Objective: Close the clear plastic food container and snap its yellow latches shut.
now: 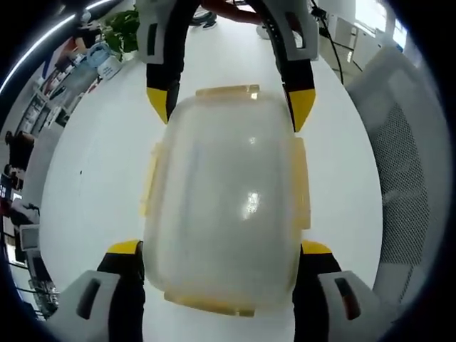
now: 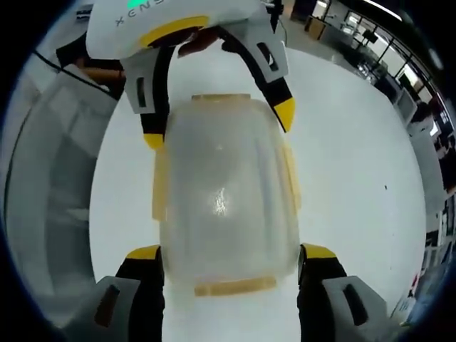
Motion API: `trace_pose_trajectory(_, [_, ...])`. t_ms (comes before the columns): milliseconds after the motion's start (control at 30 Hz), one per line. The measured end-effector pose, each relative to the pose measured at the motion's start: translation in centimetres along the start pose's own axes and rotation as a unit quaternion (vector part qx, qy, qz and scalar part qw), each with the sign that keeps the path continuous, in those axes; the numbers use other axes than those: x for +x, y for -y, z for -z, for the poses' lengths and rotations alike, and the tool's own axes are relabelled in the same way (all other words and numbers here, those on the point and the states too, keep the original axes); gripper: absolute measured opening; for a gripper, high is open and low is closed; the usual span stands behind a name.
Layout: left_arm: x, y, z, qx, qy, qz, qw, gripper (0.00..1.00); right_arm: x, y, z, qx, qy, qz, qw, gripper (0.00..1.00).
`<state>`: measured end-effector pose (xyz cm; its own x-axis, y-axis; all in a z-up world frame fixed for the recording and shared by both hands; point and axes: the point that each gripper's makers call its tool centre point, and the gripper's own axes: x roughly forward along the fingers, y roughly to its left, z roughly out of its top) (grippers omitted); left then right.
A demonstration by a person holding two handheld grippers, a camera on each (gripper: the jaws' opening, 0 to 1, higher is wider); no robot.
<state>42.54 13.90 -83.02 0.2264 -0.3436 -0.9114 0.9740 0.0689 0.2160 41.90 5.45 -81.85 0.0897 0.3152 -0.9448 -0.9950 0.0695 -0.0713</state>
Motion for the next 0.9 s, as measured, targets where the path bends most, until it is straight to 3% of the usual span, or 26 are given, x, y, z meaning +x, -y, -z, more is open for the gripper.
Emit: trace_pose_trajectory(900, [0.3, -2.5, 0.1, -0.008, 0.014, -0.001, 0.9999, 0.88, 0.5, 2.6, -0.4, -0.004, 0.001, 0.003, 1.0000, 0.79])
